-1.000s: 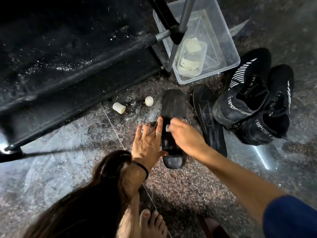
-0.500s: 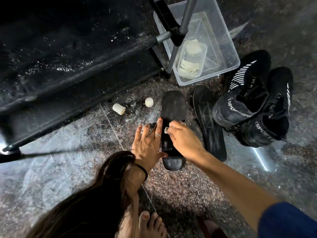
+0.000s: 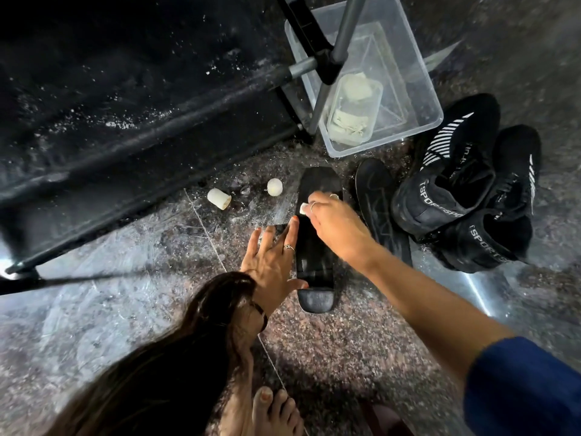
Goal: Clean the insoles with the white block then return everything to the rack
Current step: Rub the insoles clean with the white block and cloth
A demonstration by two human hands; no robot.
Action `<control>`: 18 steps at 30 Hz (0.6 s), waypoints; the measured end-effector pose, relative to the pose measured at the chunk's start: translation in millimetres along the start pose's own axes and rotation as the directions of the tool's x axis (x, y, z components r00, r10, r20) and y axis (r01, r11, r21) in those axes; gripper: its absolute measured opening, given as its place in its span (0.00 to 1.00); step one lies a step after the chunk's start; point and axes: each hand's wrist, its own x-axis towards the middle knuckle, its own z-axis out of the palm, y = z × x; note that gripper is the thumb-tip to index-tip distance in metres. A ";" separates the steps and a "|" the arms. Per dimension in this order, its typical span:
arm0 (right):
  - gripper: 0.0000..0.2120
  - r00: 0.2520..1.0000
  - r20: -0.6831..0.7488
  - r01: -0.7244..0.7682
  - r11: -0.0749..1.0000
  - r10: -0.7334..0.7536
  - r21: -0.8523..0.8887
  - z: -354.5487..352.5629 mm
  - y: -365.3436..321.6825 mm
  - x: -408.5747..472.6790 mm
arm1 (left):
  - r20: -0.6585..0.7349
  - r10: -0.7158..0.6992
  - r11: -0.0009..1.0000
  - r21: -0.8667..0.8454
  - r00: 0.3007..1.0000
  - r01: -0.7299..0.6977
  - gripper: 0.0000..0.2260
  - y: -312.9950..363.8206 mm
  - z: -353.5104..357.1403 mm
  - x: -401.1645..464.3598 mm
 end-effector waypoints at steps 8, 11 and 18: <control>0.10 0.952 -0.136 -0.257 0.957 0.275 0.135 -7.0 5.0 29.1 | -0.016 0.004 1.000 0.000 1.000 -0.004 0.50 -2.0 0.3 -1.0; 0.09 0.966 -0.091 -0.226 0.961 0.242 0.157 5.2 -8.0 -5.2 | -0.015 0.016 1.000 0.011 1.000 -0.016 0.50 -2.0 -0.4 -1.5; 0.07 0.995 0.017 -0.095 0.993 0.094 0.076 17.5 -1.5 -40.2 | -0.013 0.014 1.000 -0.025 1.000 -0.014 0.49 1.6 -3.4 -0.9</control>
